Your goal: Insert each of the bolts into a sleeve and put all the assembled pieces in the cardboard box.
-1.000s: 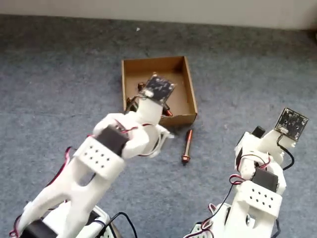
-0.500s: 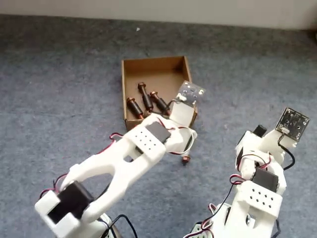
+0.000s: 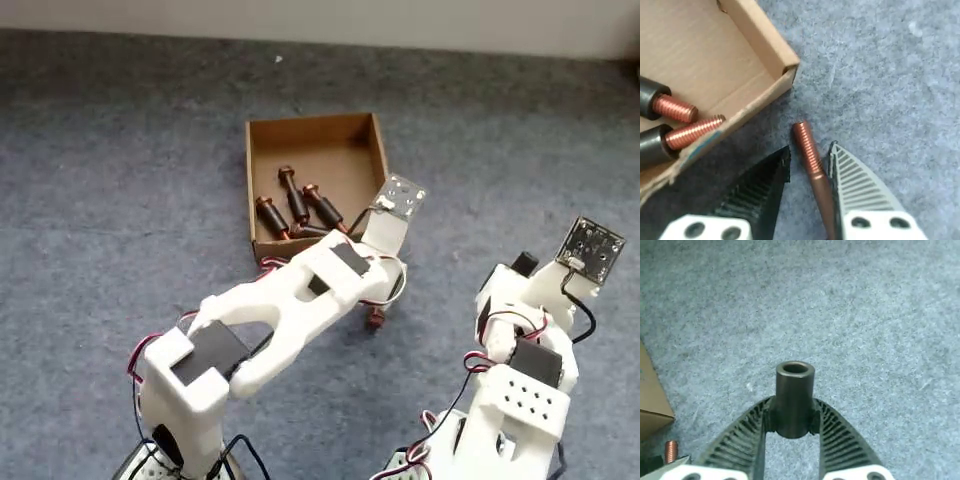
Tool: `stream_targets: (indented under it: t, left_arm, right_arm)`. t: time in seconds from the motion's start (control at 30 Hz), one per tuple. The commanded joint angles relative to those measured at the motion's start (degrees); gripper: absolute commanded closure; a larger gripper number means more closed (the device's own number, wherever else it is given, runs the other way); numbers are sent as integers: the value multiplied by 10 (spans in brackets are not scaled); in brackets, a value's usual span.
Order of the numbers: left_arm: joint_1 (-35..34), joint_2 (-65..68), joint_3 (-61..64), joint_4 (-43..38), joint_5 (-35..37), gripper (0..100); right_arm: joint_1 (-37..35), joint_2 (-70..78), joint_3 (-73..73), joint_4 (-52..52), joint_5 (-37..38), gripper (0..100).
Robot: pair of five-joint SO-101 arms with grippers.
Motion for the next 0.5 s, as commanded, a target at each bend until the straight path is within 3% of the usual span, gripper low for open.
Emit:
stream_targets:
  t: [0.0, 0.17, 0.33, 0.47]
  left_arm:
    - [2, 15, -80, 55, 9, 860]
    - [2, 15, -90, 94, 9, 861]
    - [2, 10, -91, 100, 6, 1000]
    - [2, 9, -91, 101, 6, 995]
  right_arm:
    - [3, -15, -5, -15, -3, 992]
    - [2, -15, -5, -15, -3, 992]
    - [2, -15, -5, -15, -3, 992]
    - [2, -15, -5, -15, -3, 992]
